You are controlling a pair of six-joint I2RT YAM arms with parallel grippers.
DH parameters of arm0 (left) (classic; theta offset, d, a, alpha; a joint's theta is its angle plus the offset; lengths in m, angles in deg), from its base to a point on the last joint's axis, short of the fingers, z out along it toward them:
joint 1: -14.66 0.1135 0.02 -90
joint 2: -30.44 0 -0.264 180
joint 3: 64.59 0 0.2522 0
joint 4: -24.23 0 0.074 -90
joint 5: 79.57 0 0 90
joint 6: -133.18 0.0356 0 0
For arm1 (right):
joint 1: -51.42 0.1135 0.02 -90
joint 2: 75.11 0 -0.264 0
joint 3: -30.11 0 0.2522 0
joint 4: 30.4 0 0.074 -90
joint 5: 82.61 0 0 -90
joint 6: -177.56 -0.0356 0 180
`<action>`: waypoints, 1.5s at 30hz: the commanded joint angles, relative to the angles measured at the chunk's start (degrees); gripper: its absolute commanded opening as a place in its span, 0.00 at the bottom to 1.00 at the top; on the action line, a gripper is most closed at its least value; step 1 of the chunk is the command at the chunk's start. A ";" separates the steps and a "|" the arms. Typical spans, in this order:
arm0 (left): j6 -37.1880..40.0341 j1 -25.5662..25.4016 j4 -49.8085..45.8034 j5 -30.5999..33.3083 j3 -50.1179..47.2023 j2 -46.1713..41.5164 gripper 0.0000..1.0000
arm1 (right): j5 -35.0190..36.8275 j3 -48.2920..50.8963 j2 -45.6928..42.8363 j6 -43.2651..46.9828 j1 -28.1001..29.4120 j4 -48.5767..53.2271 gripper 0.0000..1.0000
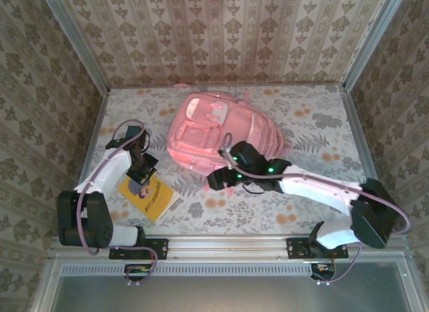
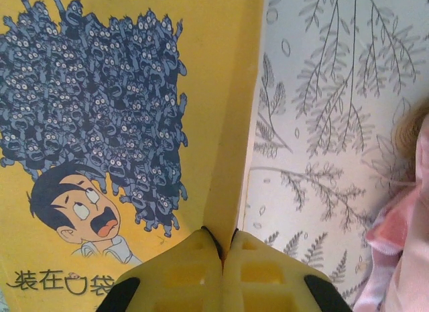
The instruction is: Pack the student bag
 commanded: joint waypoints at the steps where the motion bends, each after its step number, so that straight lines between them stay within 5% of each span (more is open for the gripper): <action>1: -2.22 -0.81 -0.45 -3.37 -1.70 -2.98 0.00 | -7.87 -7.59 7.96 0.55 2.32 -2.51 0.84; 8: -3.23 -0.91 1.30 -5.22 -4.18 -6.81 0.00 | -17.73 -25.52 28.32 2.43 5.66 2.54 0.86; 15: -3.07 -0.97 1.99 -6.50 -4.18 -7.94 0.00 | -25.40 -33.88 38.99 -0.29 6.30 1.54 0.71; 19: -2.67 -1.08 3.27 -7.15 -4.31 -8.57 0.00 | -27.20 -36.09 42.27 -1.63 6.45 1.75 0.48; 22: -1.28 -1.00 4.70 -8.09 -4.36 -8.77 0.00 | -26.21 -37.11 43.08 -1.69 6.39 2.88 0.06; 23: -0.51 -0.99 5.21 -8.53 -4.19 -8.80 0.00 | -25.03 -36.51 42.68 -2.10 6.27 2.61 0.00; 24: 0.17 -0.92 4.93 -8.69 -3.89 -8.90 0.00 | -24.55 -35.51 42.01 -2.76 5.93 1.52 0.00; 28: 3.30 -0.25 0.97 -7.14 -1.50 -10.71 0.46 | -24.72 -32.15 39.13 -4.39 4.79 -1.80 0.00; 30: 5.62 0.05 -1.21 -5.19 -0.02 -13.24 0.58 | -24.11 -31.10 37.21 -2.69 5.00 -1.87 0.00; 35: 10.32 0.67 -6.39 4.32 4.70 -20.97 0.66 | -22.84 -28.14 32.08 -0.96 5.02 -4.17 0.00; 41: 14.91 0.81 -8.15 12.79 9.28 -26.93 0.70 | -23.22 -24.52 25.44 -9.98 2.88 -13.41 0.00; 45: 19.15 0.72 -4.98 11.60 10.11 -28.65 0.75 | -24.21 -19.70 20.56 -19.88 -0.79 -23.63 0.00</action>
